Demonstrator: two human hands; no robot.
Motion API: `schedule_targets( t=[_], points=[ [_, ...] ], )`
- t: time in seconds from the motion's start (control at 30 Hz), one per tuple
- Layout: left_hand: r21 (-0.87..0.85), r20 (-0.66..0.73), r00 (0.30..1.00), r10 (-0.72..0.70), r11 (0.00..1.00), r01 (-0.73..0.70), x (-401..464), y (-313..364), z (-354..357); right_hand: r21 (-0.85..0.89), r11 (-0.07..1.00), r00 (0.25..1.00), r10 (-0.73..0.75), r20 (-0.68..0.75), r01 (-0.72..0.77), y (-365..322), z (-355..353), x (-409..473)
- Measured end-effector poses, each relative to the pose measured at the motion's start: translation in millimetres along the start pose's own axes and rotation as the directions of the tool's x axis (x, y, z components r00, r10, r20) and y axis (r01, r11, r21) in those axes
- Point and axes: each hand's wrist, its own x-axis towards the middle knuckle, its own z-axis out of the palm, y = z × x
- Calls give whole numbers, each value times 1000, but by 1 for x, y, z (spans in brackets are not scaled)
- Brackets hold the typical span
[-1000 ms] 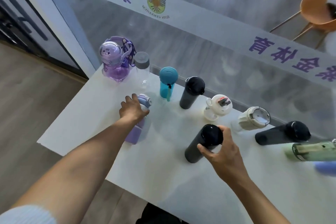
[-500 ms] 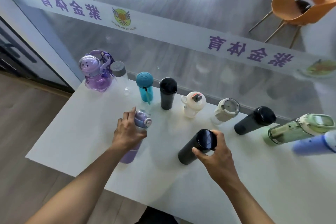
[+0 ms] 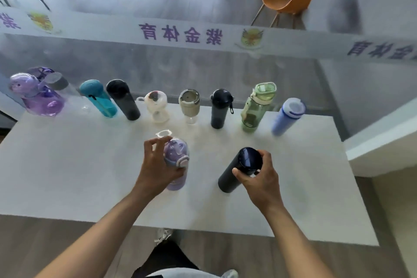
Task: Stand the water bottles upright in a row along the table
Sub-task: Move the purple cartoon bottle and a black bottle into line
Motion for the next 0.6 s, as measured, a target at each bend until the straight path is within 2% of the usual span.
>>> schedule_targets(
  t=[0.2, 0.3, 0.43, 0.6],
  points=[
    [-131, 69, 996, 50, 991, -41, -29, 97, 69, 92, 993, 991, 87, -100, -78, 56, -98, -21],
    [-132, 166, 983, 74, 990, -53, -32, 137, 97, 120, 988, 981, 117, -156, -98, 76, -137, -22],
    [-144, 238, 961, 140, 984, -108, -25, 174, 130, 137, 984, 968, 140, -207, -113, 94, -173, -9],
    [-177, 329, 931, 155, 979, -101, 1, 204, 174, 108, 987, 955, 147, -259, -122, 111, -204, 20]
  ],
)
